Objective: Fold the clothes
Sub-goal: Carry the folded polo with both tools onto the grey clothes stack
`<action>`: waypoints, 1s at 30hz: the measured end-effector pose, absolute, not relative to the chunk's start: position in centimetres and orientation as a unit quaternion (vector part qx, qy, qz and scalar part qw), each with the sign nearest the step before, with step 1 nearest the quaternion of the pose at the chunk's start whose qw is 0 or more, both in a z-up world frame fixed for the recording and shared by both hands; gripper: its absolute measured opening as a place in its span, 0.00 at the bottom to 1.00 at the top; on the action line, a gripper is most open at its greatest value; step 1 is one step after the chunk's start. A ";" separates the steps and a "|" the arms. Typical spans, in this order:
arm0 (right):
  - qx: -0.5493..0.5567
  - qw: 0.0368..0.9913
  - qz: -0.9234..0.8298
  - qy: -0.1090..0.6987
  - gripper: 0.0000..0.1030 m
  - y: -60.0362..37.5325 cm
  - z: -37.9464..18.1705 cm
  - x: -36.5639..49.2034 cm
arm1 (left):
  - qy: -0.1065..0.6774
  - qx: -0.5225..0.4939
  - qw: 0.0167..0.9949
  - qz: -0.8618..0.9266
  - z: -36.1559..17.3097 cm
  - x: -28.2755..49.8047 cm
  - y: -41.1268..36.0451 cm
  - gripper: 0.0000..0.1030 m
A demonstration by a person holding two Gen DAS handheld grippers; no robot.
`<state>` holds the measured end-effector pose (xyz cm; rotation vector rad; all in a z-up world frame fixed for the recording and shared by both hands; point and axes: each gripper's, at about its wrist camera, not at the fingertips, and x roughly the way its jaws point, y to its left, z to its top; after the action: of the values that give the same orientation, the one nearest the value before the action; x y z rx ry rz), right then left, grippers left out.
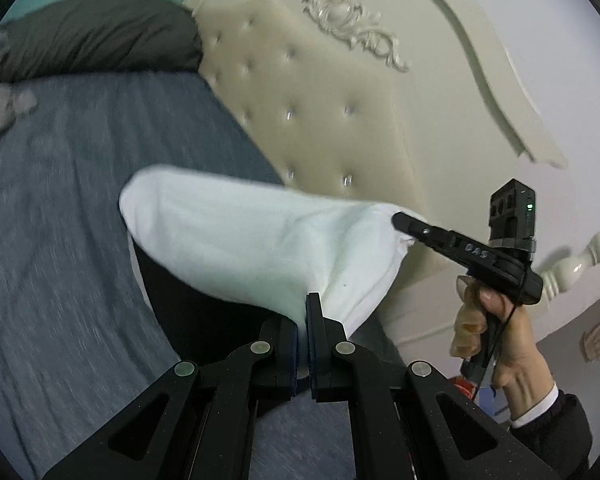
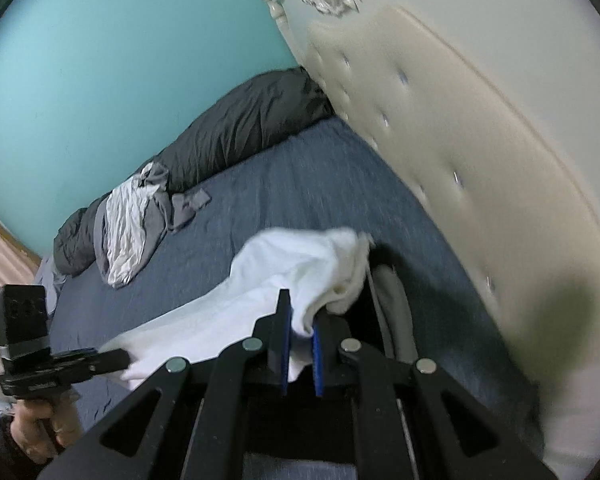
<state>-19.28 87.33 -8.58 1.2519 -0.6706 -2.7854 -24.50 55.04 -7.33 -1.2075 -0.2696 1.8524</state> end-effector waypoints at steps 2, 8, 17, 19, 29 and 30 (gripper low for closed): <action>0.409 0.011 -0.885 -0.224 0.08 87.1 -9.8 -17.9 | -0.110 -0.493 0.438 0.744 -8.7 -23.4 55.1 0.03; 0.445 0.008 -0.865 -0.232 0.08 86.5 -13.8 -15.0 | -0.119 -0.525 0.417 0.733 -13.4 -20.8 54.6 0.03; 0.468 -0.010 -0.842 -0.270 0.08 87.1 -19.7 -12.6 | -0.108 -0.549 0.394 0.729 -17.9 -19.0 54.4 0.03; 0.467 -0.012 -0.839 -0.278 0.08 87.2 -20.6 -12.3 | -0.104 -0.552 0.390 0.730 -18.6 -18.7 54.4 0.03; 0.459 -0.026 -0.841 -0.285 0.09 88.2 -22.7 -11.2 | -0.095 -0.567 0.384 0.722 -21.1 -18.1 55.1 0.03; 0.457 -0.030 -0.842 -0.286 0.11 88.5 -22.8 -10.9 | -0.095 -0.569 0.383 0.722 -21.3 -18.1 55.1 0.03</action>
<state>-10.89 88.52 -22.81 1.4653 -0.9147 -2.6955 -18.09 55.14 -21.29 -1.4502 -0.2420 1.8415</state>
